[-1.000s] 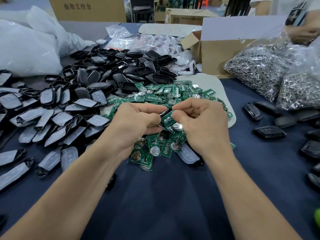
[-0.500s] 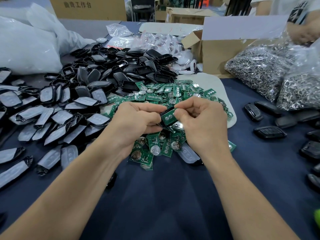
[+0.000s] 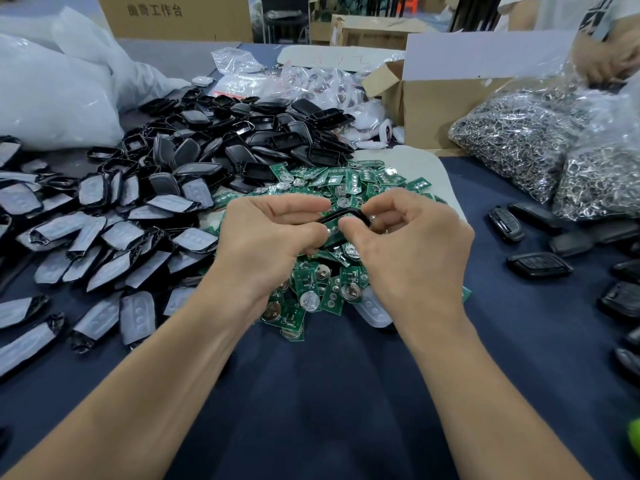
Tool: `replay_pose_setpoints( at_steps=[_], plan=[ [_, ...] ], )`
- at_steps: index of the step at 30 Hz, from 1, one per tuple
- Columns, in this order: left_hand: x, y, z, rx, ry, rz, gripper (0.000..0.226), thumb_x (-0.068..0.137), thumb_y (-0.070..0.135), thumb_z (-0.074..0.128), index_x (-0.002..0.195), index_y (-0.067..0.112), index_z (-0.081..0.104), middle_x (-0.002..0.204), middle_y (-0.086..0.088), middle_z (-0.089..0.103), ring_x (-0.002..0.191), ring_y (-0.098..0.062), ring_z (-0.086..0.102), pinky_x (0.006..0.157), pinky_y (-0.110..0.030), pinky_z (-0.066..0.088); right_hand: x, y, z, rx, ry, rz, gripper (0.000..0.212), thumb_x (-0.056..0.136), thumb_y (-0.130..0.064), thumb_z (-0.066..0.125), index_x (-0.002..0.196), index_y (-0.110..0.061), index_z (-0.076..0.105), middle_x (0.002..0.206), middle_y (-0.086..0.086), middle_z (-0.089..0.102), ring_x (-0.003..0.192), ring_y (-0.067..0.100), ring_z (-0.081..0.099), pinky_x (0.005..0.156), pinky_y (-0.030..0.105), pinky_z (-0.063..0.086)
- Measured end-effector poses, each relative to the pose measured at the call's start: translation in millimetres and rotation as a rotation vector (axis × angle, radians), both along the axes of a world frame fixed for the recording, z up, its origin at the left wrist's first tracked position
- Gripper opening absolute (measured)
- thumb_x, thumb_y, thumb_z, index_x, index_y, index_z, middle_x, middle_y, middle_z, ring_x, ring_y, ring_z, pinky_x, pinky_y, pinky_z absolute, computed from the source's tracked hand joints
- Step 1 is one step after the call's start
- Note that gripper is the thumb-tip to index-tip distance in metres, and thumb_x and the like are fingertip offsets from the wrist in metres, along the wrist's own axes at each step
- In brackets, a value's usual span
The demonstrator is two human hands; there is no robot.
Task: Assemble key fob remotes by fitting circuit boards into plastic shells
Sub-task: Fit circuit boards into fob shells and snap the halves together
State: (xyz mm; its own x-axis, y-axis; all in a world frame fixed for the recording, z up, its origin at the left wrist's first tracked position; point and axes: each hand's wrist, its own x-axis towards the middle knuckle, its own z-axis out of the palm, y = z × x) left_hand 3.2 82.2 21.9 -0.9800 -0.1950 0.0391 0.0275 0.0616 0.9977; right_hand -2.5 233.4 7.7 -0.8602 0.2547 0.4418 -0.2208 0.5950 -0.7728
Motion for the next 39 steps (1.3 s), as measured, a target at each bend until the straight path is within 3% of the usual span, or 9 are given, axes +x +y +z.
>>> replay_pose_setpoints(
  at_steps=[4, 6, 11, 13, 17, 20, 25, 29, 39],
  plan=[
    [-2.1, -3.5, 1.3, 0.067, -0.014, 0.01, 0.039, 0.075, -0.012, 0.08, 0.076, 0.027, 0.084, 0.084, 0.001, 0.081, 0.077, -0.011, 0.077, 0.063, -0.023, 0.061, -2.7, 3.4, -1.1, -0.089, -0.161, 0.061, 0.032, 0.075, -0.057, 0.078, 0.099, -0.036, 0.077, 0.074, -0.025, 0.07, 0.067, -0.002, 0.065, 0.067, 0.022, 0.052],
    [-4.5, -6.6, -0.1, 0.094, -0.039, -0.013, 0.036, 0.076, -0.011, 0.079, 0.077, 0.024, 0.084, 0.082, -0.003, 0.08, 0.071, -0.013, 0.076, 0.063, -0.023, 0.061, -5.0, 1.5, -2.2, -0.274, -0.256, 0.238, 0.012, 0.086, -0.04, 0.076, 0.084, -0.028, 0.078, 0.066, -0.01, 0.073, 0.053, 0.003, 0.061, 0.059, 0.026, 0.049],
    [-2.6, -5.8, -6.8, -0.185, 0.003, -0.215, 0.029, 0.085, 0.0, 0.076, 0.094, 0.027, 0.082, 0.084, 0.001, 0.081, 0.077, -0.016, 0.078, 0.066, -0.025, 0.062, -7.8, 2.1, -4.7, -0.443, -0.295, 0.321, 0.022, 0.089, -0.011, 0.075, 0.067, -0.016, 0.075, 0.054, 0.003, 0.067, 0.04, 0.01, 0.051, 0.044, 0.023, 0.043],
    [-3.7, -7.6, -7.7, -0.198, -0.021, -0.256, 0.03, 0.086, -0.001, 0.077, 0.095, 0.027, 0.08, 0.082, -0.002, 0.081, 0.074, -0.021, 0.077, 0.068, -0.033, 0.064, -6.9, 2.5, -5.7, -0.43, -0.283, 0.344, 0.019, 0.086, -0.014, 0.076, 0.068, -0.017, 0.076, 0.055, 0.004, 0.068, 0.04, 0.012, 0.051, 0.043, 0.025, 0.042],
    [-9.1, -9.1, -3.8, -0.049, -0.042, -0.099, 0.025, 0.083, -0.008, 0.078, 0.1, 0.01, 0.079, 0.08, -0.004, 0.08, 0.069, -0.018, 0.076, 0.062, -0.022, 0.059, -3.5, -8.0, -7.1, -0.414, -0.25, 0.352, 0.01, 0.09, -0.026, 0.072, 0.081, -0.026, 0.077, 0.063, 0.002, 0.072, 0.044, 0.014, 0.059, 0.049, 0.026, 0.044],
    [-13.3, -20.9, 0.2, 0.2, -0.072, 0.135, 0.024, 0.087, -0.009, 0.072, 0.094, 0.014, 0.075, 0.089, -0.006, 0.08, 0.077, -0.02, 0.077, 0.066, -0.022, 0.06, 1.7, -15.6, -10.0, -0.14, -0.21, 0.297, 0.019, 0.092, -0.027, 0.068, 0.107, -0.034, 0.076, 0.069, -0.013, 0.073, 0.049, 0.006, 0.06, 0.052, 0.016, 0.047],
    [-24.2, -49.8, 4.2, 0.408, -0.064, 0.352, 0.009, 0.103, -0.002, 0.056, 0.105, 0.002, 0.064, 0.099, -0.013, 0.073, 0.081, -0.02, 0.072, 0.072, -0.025, 0.063, 6.6, -34.5, -5.7, 0.212, -0.123, 0.338, 0.031, 0.094, -0.019, 0.067, 0.121, -0.031, 0.074, 0.094, -0.032, 0.057, 0.098, -0.001, 0.058, 0.09, 0.015, 0.042],
    [-24.4, -52.0, 2.7, 0.379, -0.02, 0.375, 0.015, 0.103, -0.005, 0.049, 0.114, 0.001, 0.058, 0.088, -0.012, 0.071, 0.072, -0.019, 0.071, 0.071, -0.029, 0.065, -2.7, -59.6, -4.2, 0.386, -0.044, 0.386, 0.031, 0.094, -0.007, 0.061, 0.118, -0.021, 0.075, 0.114, -0.015, 0.07, 0.118, 0.013, 0.045, 0.103, 0.025, 0.035],
    [-31.1, -68.2, 2.2, 0.46, -0.007, 0.429, 0.017, 0.101, -0.005, 0.051, 0.099, 0.009, 0.06, 0.076, -0.006, 0.074, 0.062, -0.014, 0.073, 0.064, -0.025, 0.061, -31.9, -93.7, 11.1, 0.716, -0.138, 0.447, 0.021, 0.082, -0.01, 0.064, 0.092, -0.024, 0.051, 0.094, 0.0, 0.06, 0.099, 0.028, 0.056, 0.082, 0.038, 0.035]
  ],
)
